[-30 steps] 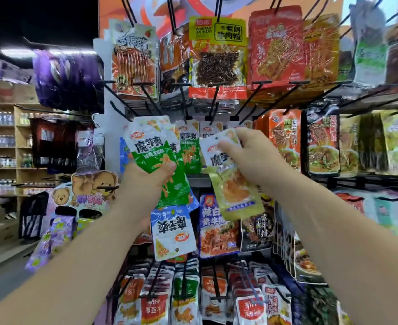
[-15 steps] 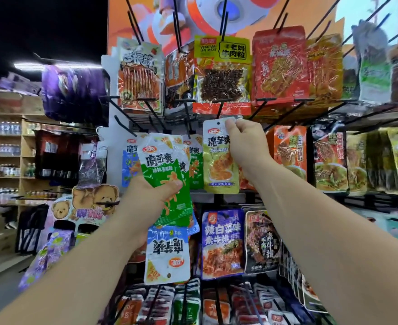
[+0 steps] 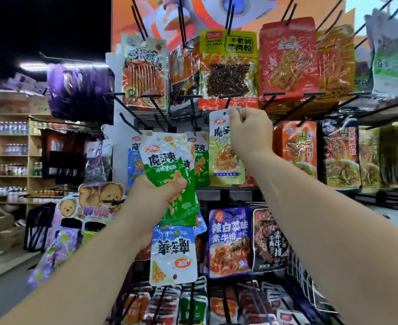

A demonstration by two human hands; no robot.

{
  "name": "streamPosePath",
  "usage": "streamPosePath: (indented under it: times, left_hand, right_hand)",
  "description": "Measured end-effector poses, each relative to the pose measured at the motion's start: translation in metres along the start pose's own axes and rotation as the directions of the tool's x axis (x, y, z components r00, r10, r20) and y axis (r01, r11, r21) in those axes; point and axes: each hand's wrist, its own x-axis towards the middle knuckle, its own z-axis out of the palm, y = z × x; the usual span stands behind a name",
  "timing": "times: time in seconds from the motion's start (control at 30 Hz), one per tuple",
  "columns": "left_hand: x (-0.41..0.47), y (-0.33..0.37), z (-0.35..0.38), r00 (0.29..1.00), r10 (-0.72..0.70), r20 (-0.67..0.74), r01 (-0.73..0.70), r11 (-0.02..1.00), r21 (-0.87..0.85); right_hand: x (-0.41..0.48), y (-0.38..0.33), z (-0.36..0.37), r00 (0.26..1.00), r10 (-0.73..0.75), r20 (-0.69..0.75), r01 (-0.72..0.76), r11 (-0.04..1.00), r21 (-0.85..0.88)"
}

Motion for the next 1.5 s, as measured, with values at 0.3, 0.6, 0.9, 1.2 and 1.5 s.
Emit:
streamPosePath:
  times: [0.3, 0.6, 0.9, 1.2, 1.5]
  left_hand:
    - [-0.002, -0.001, -0.002, 1.000, -0.026, -0.008, 0.026, 1.000, -0.008]
    - [0.004, -0.005, -0.003, 1.000, 0.002, 0.012, -0.002, 1.000, 0.002]
    - [0.001, -0.003, -0.002, 1.000, 0.013, 0.001, -0.013, 1.000, 0.019]
    - [-0.001, 0.000, -0.001, 0.998, 0.033, 0.049, -0.033, 0.999, 0.011]
    - [0.000, -0.004, -0.004, 0.999, 0.026, 0.031, -0.025, 1.000, -0.014]
  right_hand:
    - [0.002, 0.000, 0.001, 1.000, 0.014, -0.006, -0.015, 0.999, -0.045]
    - [0.006, 0.010, -0.004, 0.999, 0.044, 0.017, -0.044, 0.999, -0.020]
    - [0.019, 0.030, 0.016, 0.970, 0.209, 0.122, -0.198, 0.976, -0.093]
    - [-0.027, 0.050, 0.018, 0.964, -0.232, 0.134, 0.261, 0.921, -0.289]
    - [-0.026, 0.061, 0.025, 0.878, -0.235, 0.418, 0.454, 0.685, -0.569]
